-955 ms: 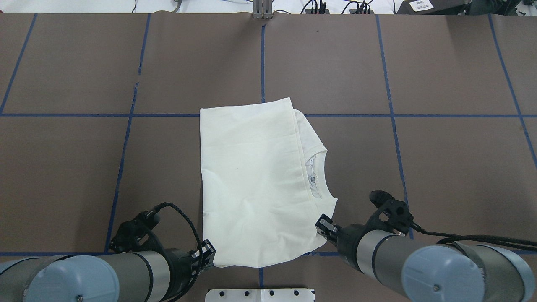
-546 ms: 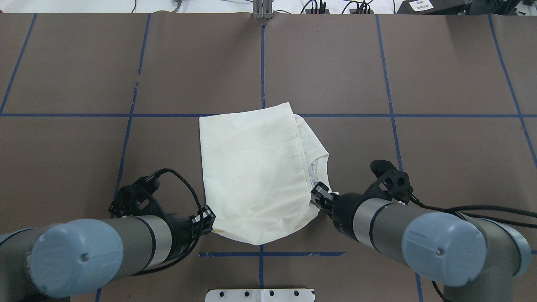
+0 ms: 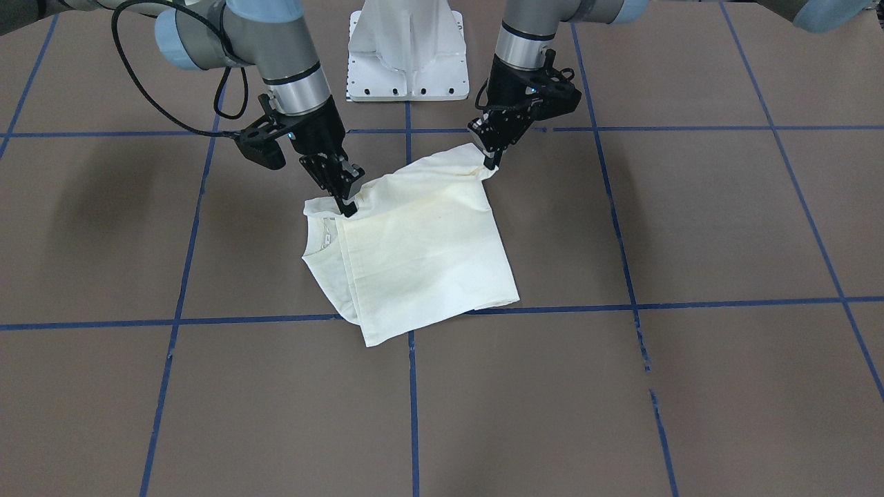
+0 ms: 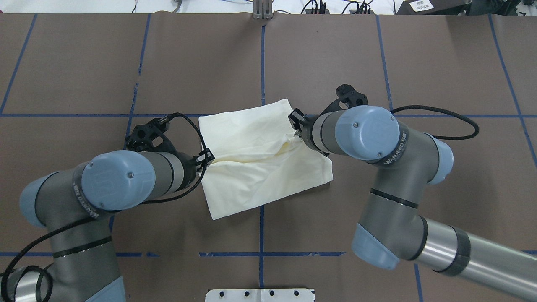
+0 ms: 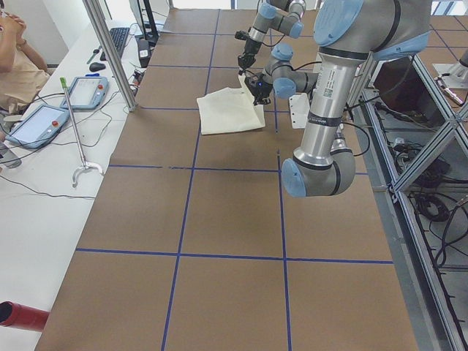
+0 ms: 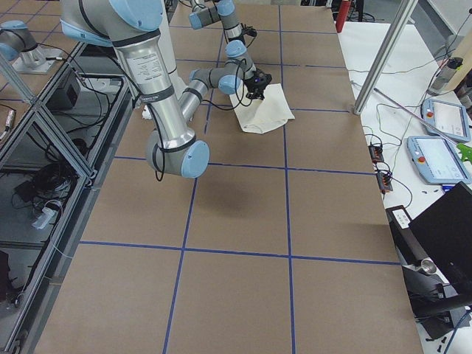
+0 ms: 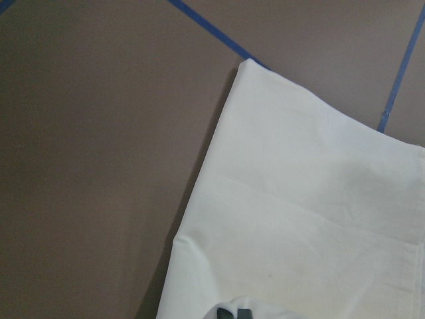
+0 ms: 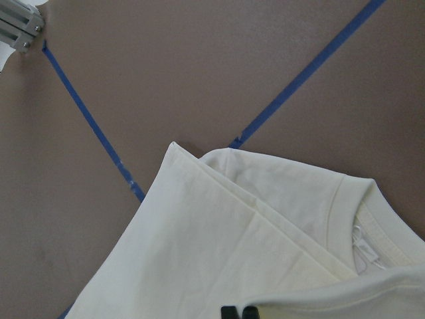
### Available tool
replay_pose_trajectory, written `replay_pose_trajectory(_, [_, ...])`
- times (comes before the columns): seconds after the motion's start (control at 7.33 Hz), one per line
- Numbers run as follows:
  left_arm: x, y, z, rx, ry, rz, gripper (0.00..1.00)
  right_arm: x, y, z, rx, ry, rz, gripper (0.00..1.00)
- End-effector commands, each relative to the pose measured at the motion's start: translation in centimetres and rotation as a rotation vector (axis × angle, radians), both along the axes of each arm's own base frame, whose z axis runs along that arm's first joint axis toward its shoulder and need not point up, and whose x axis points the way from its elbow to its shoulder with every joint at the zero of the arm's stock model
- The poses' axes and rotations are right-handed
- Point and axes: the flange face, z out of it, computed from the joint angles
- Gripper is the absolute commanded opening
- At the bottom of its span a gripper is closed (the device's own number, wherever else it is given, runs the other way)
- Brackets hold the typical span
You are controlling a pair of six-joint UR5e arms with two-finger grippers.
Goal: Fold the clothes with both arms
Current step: 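Lift the near edge with both grippers and fold it toward the far edge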
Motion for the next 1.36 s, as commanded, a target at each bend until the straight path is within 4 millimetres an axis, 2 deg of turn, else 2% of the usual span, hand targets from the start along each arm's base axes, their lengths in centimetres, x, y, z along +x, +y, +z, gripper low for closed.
replay_pose_trajectory(0.0, [2.5, -4.5, 3.1, 0.032, -0.029, -0.022, 0.0, -2.8, -3.2, 1.4, -0.023, 0.062, -0.015, 0.0])
replay_pose_trajectory(0.14, [3.5, -5.2, 4.5, 0.033, -0.03, -0.026, 0.0, -4.1, -3.9, 2.0, -0.036, 0.083, -0.022, 0.0])
replay_pose_trajectory(0.41, [4.0, -8.4, 5.1, 0.032, -0.038, -0.063, 0.0, -6.5, -6.1, 2.2, -0.054, 0.12, -0.02, 0.0])
replay_pose_trajectory(0.68, [2.7, -10.8, 4.1, 0.054, -0.009, -0.1, 0.0, -5.0, -7.9, 2.5, -0.055, 0.125, -0.051, 0.0])
replay_pose_trajectory(0.82, [3.1, -11.1, 4.6, 0.077, -0.037, -0.08, 0.0, -5.4, -8.2, 3.2, -0.064, 0.139, -0.054, 0.0])
replay_pose_trajectory(0.96, [3.5, -11.9, 6.0, 0.074, -0.054, -0.083, 0.0, -6.0, -8.6, 4.0, -0.046, 0.12, -0.053, 0.0])
replay_pose_trajectory(1.09, [3.4, -12.3, 6.0, 0.124, -0.047, -0.062, 0.36, -6.8, -9.3, 5.2, -0.03, 0.091, -0.048, 0.0])
replay_pose_trajectory(1.23, [1.3, -11.7, 3.8, 0.179, -0.011, -0.027, 0.37, -6.7, -9.5, 4.9, -0.028, 0.083, -0.045, 0.0])
